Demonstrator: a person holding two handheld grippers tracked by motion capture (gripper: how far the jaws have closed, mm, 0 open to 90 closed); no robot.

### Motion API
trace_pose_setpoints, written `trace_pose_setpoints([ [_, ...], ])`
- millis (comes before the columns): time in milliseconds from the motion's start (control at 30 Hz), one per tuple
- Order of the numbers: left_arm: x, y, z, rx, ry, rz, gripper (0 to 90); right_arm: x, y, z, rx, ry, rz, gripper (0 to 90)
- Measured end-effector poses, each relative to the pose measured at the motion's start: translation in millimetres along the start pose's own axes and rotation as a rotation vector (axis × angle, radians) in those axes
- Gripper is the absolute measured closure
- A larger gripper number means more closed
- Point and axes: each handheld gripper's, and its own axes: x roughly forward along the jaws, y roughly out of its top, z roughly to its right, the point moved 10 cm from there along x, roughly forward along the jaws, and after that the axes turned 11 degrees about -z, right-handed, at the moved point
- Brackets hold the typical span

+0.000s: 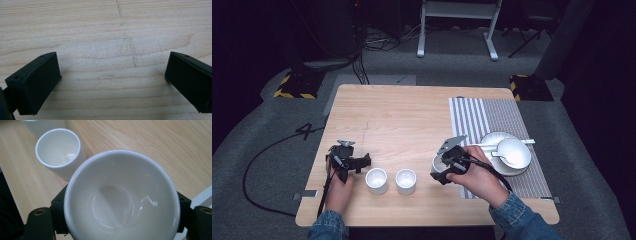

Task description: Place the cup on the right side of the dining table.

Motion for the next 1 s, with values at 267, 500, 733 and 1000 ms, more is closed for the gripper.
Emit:
trace_pose_setpoints([
  [267, 0.2, 0.2, 0.3, -0.002, -0.001, 0.003, 0.2, -16.0, 4.5, 12.7, 0.009, 0.0, 0.0, 27.0],
  [500, 0.1, 0.0, 0.1, 0.001, -0.001, 0.001, 0.2, -31.0, 9.2, 25.0, -0.002, -0.026, -0.001, 27.0],
  [733, 0.0, -0.2, 0.0, 0.003, 0.0, 0.0, 0.2, -49.4, 16.5, 31.6, -0.023, -0.031, 0.009, 27.0],
  [1000, 0.0, -0.1, 0.1, 0.001, 0.0, 0.001, 0.2, -63.1, 23.0, 53.0, 0.006, -0.048, 0.016, 27.0],
])
